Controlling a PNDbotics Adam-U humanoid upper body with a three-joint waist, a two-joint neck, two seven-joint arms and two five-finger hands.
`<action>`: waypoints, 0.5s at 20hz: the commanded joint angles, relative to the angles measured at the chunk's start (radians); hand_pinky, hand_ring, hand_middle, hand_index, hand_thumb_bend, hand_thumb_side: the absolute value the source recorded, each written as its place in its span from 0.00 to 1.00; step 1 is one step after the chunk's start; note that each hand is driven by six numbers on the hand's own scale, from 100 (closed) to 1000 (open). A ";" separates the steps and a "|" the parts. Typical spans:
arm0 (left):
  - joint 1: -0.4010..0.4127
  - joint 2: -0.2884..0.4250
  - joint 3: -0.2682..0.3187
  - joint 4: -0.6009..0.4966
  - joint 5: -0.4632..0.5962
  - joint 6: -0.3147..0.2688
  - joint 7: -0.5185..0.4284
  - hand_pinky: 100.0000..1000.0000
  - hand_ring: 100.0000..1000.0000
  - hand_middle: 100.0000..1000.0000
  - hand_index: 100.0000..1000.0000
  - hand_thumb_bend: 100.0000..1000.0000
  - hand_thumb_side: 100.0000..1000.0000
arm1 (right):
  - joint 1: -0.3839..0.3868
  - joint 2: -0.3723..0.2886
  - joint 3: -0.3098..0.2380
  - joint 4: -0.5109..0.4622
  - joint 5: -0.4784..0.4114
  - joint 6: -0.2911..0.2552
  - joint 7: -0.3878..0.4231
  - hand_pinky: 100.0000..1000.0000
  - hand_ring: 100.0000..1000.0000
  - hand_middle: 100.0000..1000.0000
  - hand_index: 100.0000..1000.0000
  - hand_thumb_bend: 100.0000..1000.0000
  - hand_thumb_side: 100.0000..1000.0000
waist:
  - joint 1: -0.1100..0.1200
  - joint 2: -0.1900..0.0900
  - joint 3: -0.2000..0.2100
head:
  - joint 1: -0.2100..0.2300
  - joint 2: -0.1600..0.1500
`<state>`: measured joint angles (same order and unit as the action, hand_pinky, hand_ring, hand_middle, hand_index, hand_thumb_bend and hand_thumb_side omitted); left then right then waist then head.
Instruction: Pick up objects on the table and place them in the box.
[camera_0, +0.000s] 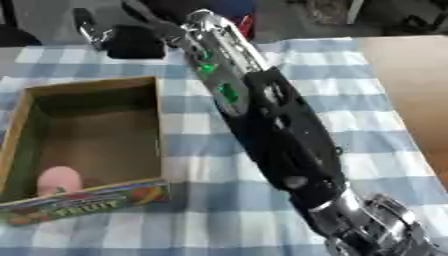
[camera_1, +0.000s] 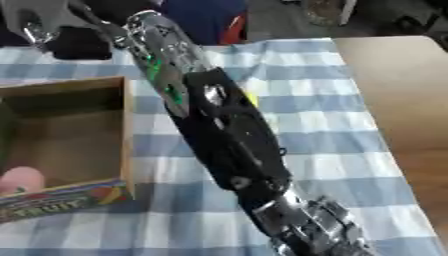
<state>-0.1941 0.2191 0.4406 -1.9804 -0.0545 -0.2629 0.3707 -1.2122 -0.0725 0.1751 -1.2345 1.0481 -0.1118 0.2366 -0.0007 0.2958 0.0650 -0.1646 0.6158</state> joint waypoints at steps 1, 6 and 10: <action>-0.003 0.027 0.010 -0.020 -0.006 0.000 0.005 0.29 0.54 0.48 0.76 0.36 0.52 | -0.009 -0.086 -0.019 -0.040 -0.054 0.029 0.008 0.61 0.80 0.80 1.00 0.00 0.89 | 0.006 -0.021 -0.003 | 0.008 0.005; -0.002 0.030 0.013 -0.020 -0.010 0.001 0.009 0.29 0.54 0.48 0.76 0.36 0.52 | 0.013 -0.205 -0.016 -0.034 -0.131 0.040 0.033 0.62 0.80 0.80 0.98 0.00 0.92 | 0.004 -0.020 -0.011 | 0.016 0.008; -0.001 0.032 0.015 -0.020 -0.012 0.001 0.011 0.29 0.55 0.48 0.76 0.36 0.52 | 0.035 -0.286 -0.009 -0.028 -0.190 0.037 0.050 0.62 0.81 0.81 0.98 0.00 0.94 | 0.003 -0.020 -0.015 | 0.019 0.009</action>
<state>-0.1932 0.2205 0.4467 -1.9804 -0.0608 -0.2608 0.3769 -1.1591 -0.3148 0.1678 -1.2508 0.8808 -0.0744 0.2813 -0.0016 0.2958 0.0486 -0.1499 0.6200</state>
